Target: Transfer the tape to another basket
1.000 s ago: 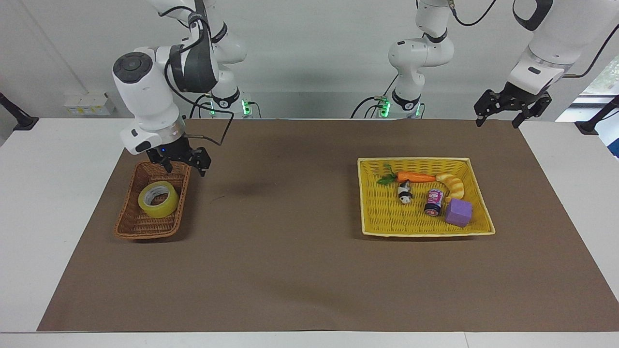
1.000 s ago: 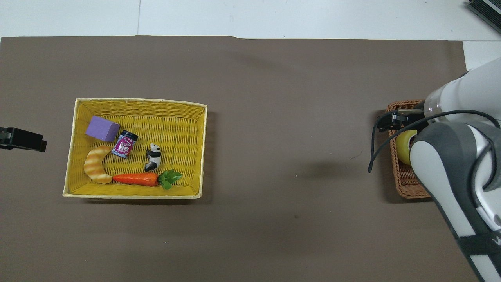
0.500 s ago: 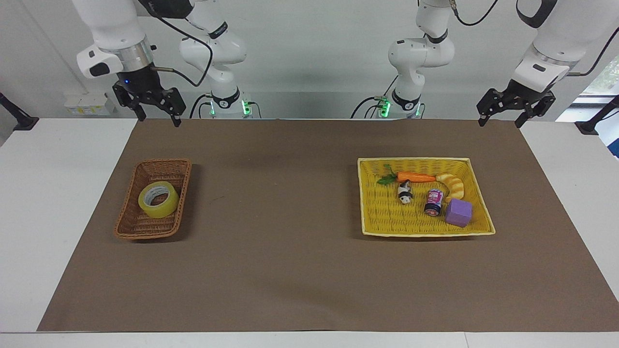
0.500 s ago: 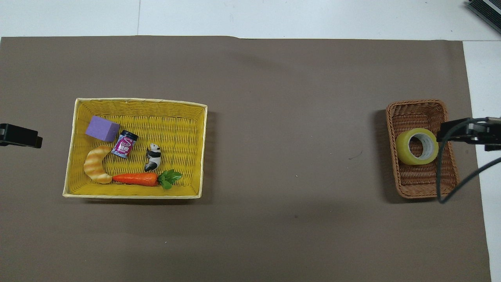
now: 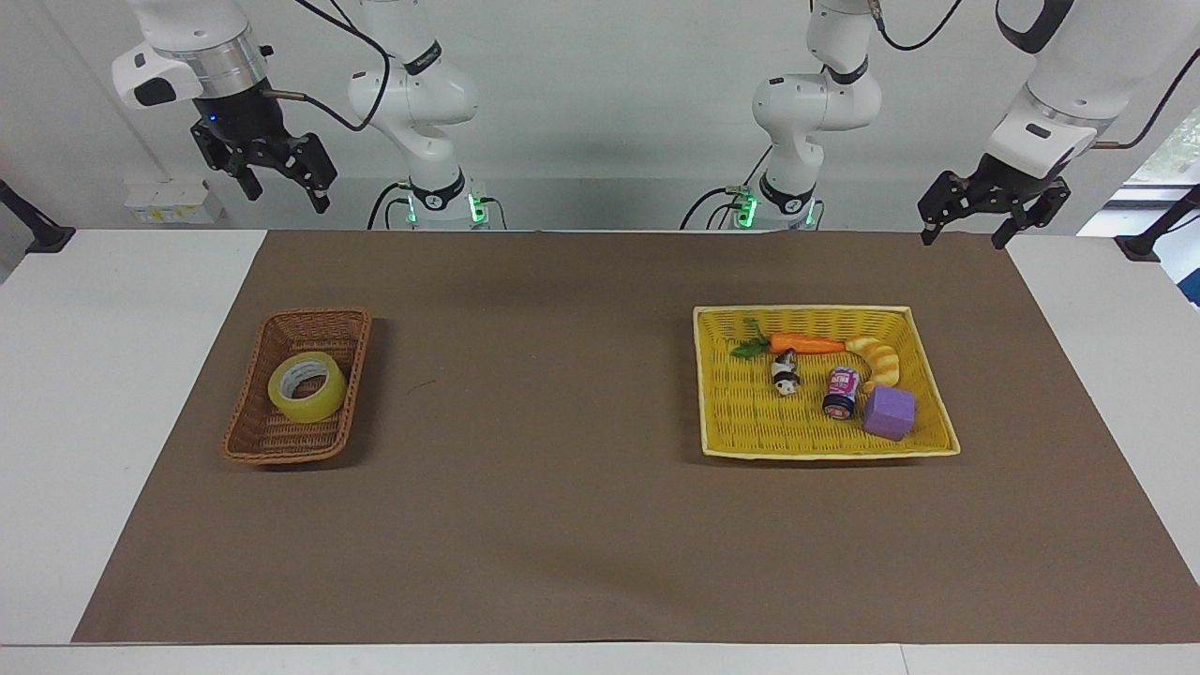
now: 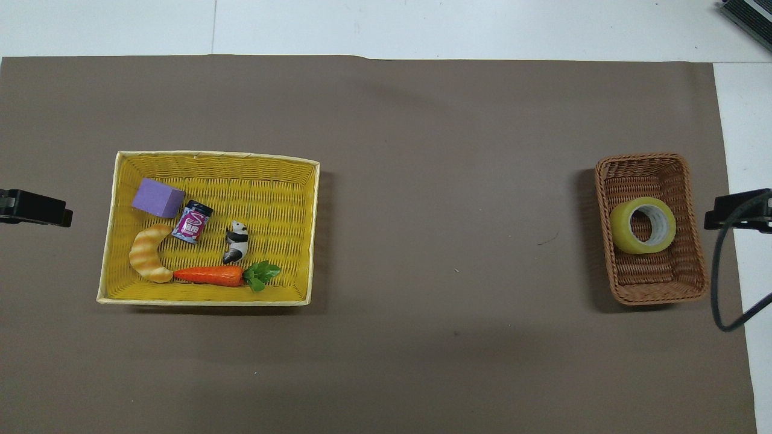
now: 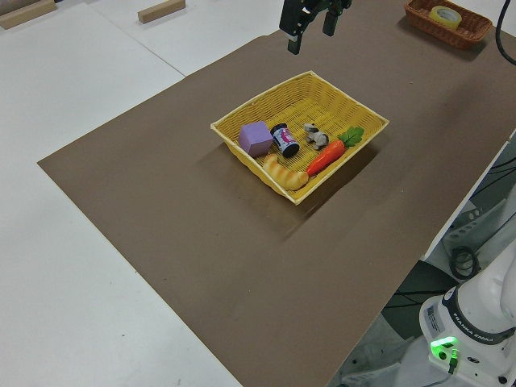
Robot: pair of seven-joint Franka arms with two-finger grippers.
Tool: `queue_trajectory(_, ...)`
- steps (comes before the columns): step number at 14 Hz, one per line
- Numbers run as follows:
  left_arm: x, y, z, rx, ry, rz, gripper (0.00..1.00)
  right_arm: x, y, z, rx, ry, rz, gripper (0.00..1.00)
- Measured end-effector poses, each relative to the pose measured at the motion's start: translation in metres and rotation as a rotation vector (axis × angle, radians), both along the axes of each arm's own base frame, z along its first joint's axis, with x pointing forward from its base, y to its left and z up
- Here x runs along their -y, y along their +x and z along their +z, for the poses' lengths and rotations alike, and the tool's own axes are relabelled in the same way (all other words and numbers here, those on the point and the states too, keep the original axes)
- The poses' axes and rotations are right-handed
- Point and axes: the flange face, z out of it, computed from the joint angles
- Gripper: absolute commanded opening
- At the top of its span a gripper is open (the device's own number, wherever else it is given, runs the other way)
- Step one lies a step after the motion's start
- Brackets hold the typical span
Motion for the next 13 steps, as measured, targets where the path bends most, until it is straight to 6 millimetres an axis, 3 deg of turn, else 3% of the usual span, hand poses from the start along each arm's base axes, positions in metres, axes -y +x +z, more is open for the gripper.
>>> queue_trajectory(6,0.005,0.0,0.007,0.015,-0.001,-0.01,1.0,-0.003,0.0,0.0,0.0,0.003,0.007,1.0)
queue_trajectory(13,0.005,-0.002,0.006,0.003,-0.001,-0.01,1.0,-0.019,-0.005,0.0,-0.003,0.0,0.045,1.0)
